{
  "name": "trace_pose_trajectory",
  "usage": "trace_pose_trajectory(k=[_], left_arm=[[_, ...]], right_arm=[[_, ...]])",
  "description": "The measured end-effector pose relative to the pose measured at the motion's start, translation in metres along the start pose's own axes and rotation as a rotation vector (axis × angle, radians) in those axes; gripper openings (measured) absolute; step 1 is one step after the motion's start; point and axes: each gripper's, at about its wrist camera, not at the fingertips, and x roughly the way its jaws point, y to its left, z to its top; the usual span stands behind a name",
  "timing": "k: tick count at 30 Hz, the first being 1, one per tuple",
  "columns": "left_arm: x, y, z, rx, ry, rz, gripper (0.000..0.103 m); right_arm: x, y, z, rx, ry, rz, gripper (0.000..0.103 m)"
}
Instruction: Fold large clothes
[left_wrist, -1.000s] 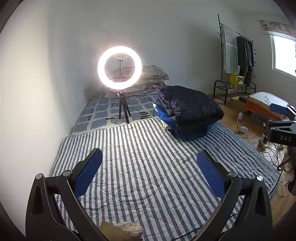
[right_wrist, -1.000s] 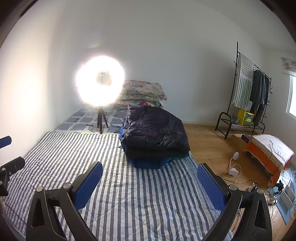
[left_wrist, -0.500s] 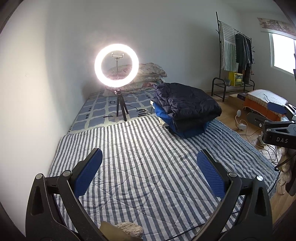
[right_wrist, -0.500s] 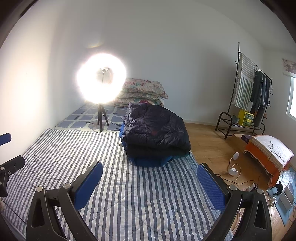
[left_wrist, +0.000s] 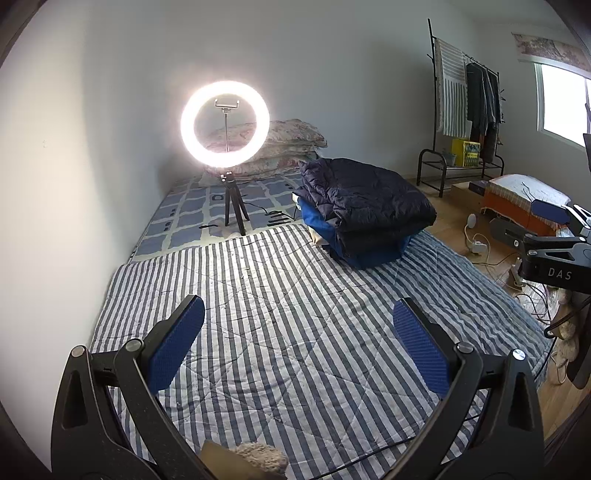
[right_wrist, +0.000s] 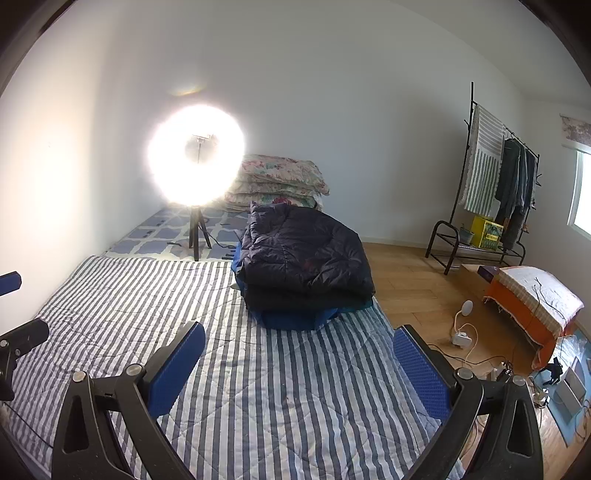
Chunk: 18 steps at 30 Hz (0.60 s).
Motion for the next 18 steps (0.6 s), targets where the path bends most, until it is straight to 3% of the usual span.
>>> trace_pose_trajectory(k=[18], left_arm=[[0.0029, -0.0018, 0.0010, -0.002, 0.005, 0.010, 0.103]], right_arm=[[0.0012, -0.0013, -0.0007, -0.007, 0.005, -0.002, 0.103]])
